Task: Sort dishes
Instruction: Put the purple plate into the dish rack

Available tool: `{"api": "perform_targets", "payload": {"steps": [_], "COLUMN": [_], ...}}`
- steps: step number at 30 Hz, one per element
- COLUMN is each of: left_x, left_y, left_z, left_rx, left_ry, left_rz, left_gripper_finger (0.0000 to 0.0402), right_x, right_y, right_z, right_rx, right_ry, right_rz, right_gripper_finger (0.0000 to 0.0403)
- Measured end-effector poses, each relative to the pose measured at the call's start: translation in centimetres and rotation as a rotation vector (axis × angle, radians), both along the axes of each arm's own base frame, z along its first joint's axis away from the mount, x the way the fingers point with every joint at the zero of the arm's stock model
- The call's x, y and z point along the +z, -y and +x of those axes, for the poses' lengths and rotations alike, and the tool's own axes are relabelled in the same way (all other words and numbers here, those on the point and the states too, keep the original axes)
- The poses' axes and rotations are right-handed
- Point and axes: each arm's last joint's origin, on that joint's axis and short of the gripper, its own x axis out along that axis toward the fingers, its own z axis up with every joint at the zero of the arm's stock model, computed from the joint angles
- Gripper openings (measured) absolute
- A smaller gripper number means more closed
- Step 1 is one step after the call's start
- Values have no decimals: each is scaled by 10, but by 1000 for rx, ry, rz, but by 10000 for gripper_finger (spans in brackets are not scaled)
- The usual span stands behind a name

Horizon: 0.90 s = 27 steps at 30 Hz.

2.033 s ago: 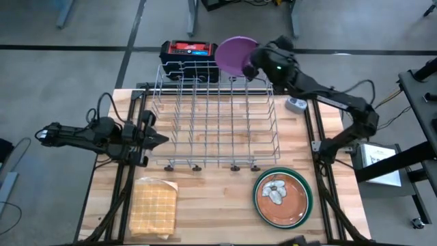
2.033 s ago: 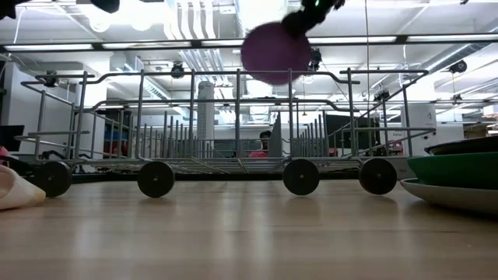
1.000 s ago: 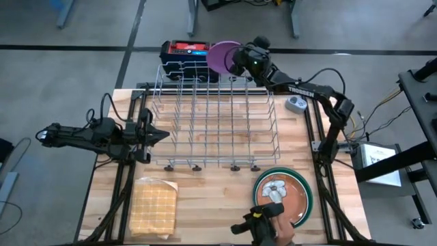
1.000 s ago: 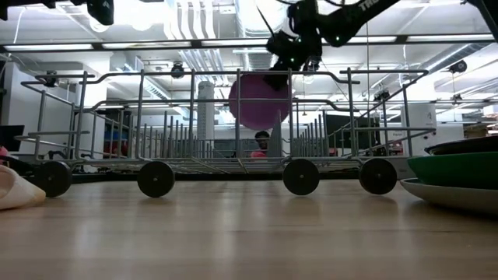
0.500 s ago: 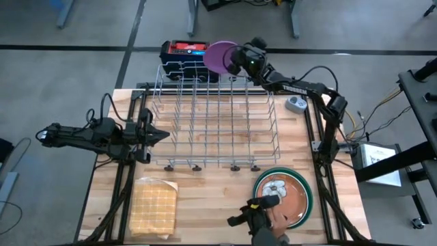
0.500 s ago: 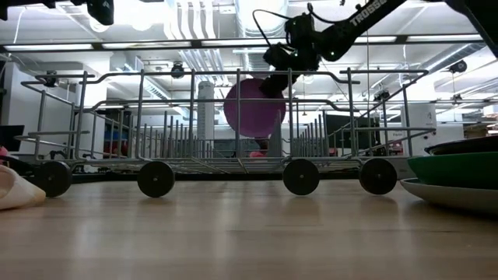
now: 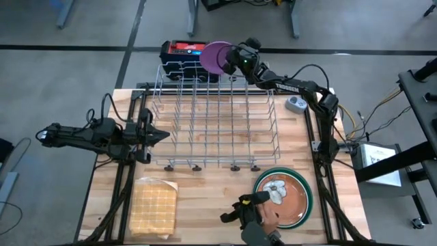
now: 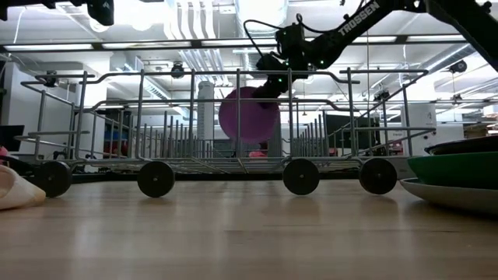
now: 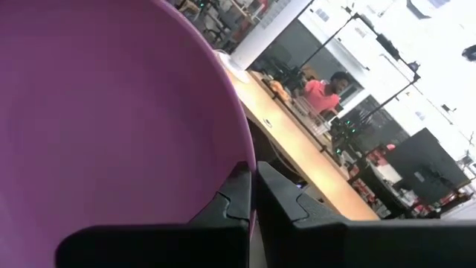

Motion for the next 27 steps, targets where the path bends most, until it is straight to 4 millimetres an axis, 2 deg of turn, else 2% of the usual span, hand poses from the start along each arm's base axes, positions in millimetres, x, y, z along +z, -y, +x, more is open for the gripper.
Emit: {"api": "perform_targets", "payload": {"steps": [17, 23, 27], "left_x": [0, -1, -1], "left_y": [0, 0, 0], "left_z": [0, 0, 0], "left_rx": [0, 0, 0], "left_ry": [-2, -6, -7], "left_rz": [0, 1, 1], "left_gripper_finger": [0, 0, 0], "right_x": [-37, -40, -29], "right_y": [3, 3, 3], "right_z": [11, 13, 13], "right_rx": [39, 50, 53], "right_ry": [-133, -178, -174], "right_rz": [60, 37, -41], "right_gripper_finger": [0, 0, 0]}}
